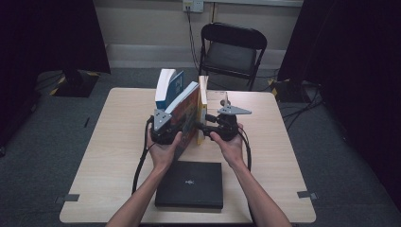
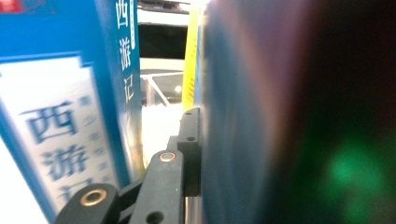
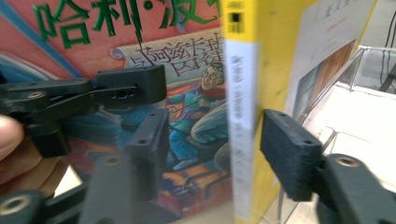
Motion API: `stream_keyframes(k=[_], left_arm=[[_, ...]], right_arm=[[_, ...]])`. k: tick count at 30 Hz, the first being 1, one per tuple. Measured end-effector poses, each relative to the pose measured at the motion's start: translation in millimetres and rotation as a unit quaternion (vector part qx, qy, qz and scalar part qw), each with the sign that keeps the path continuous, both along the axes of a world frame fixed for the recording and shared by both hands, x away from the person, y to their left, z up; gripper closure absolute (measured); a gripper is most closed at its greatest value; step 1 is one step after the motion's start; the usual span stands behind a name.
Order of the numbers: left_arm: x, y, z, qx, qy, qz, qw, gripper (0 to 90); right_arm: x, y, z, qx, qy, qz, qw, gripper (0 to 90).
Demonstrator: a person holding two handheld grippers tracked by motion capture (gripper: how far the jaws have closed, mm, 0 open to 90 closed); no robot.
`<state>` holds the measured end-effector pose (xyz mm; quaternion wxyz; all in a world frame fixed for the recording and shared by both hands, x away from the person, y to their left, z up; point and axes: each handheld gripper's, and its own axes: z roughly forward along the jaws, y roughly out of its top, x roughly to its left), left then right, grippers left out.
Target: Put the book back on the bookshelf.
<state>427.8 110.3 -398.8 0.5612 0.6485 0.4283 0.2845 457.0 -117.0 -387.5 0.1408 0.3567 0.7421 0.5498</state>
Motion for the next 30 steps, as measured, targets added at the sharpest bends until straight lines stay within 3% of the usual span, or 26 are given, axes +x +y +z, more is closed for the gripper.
stream_keyframes(k=[7, 22, 27, 29, 30], left_arm=[[-3.1, 2.5, -1.0, 0.002, 0.002, 0.0, 1.0, 73.3], [-7.6, 7.6, 3.6, 0.003, 0.012, -0.005, 0.9999, 72.2], [-9.0, 9.6, 6.4, 0.006, 0.021, -0.009, 0.9997, 71.6], [-9.6, 10.4, 9.8, 0.0, 0.025, -0.009, 0.9996, 71.4], [-9.7, 11.5, 11.5, 0.009, 0.029, -0.013, 0.9995, 71.5]], right_arm=[[-19.9, -13.9, -7.6, 0.0, -0.006, -0.003, 1.0, 33.6], [-54.0, -65.9, -35.8, -0.067, 0.018, -0.013, 0.9975, 27.8], [-58.3, -84.7, -46.1, -0.083, 0.031, -0.03, 0.9956, 24.8], [-59.6, -90.9, -51.2, -0.098, 0.041, -0.028, 0.9939, 22.7], [-61.6, -95.1, -55.2, -0.11, 0.046, -0.028, 0.9925, 22.5]])
